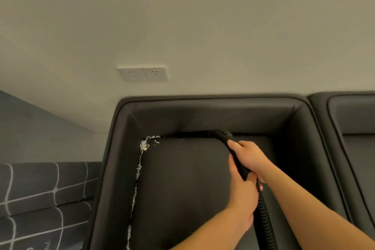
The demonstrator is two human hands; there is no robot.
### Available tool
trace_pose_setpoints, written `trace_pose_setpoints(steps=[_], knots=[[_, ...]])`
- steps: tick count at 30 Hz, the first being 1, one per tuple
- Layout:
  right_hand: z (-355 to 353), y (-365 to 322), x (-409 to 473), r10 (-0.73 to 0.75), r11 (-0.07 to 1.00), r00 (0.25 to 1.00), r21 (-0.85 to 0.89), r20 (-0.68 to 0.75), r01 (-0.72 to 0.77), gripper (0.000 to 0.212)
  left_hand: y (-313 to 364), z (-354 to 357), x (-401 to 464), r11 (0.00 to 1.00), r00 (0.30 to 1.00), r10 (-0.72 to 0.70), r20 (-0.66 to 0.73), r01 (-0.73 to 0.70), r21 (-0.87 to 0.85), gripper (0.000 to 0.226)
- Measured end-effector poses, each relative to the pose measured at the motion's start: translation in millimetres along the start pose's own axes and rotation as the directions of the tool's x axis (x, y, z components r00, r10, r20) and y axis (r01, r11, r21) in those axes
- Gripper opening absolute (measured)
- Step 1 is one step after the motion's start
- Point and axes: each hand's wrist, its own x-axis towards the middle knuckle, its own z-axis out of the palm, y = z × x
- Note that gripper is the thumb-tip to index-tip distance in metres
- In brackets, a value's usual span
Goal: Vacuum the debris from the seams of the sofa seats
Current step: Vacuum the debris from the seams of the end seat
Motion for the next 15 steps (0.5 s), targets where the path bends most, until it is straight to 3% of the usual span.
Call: trace_pose_setpoints(steps=[4, 7, 11, 15], knots=[[-17, -34, -12, -0.166, 0.971, 0.985, -0.17, 0.038, 0.17, 0.048, 10, 12, -17, 0.991, 0.992, 0.122, -0.043, -0.124, -0.045, 0.072], [-30, -57, -17, -0.21, 0.952, 0.975, -0.212, 0.076, 0.221, 0.045, 23, 19, -21, 0.982, 0.987, 0.156, -0.046, -0.16, -0.099, 0.071], [-13, -69, -2, -0.179, 0.959, 0.977, -0.199, 0.115, 0.199, 0.043, 33, 1, -11, 0.975, 0.979, 0.169, -0.111, -0.183, -0.125, 0.072], [19, -69, 21, -0.092, 0.993, 0.989, -0.063, 0.114, 0.1, 0.043, 37, -28, 11, 0.98, 0.979, 0.161, -0.127, -0.174, -0.1, 0.065]])
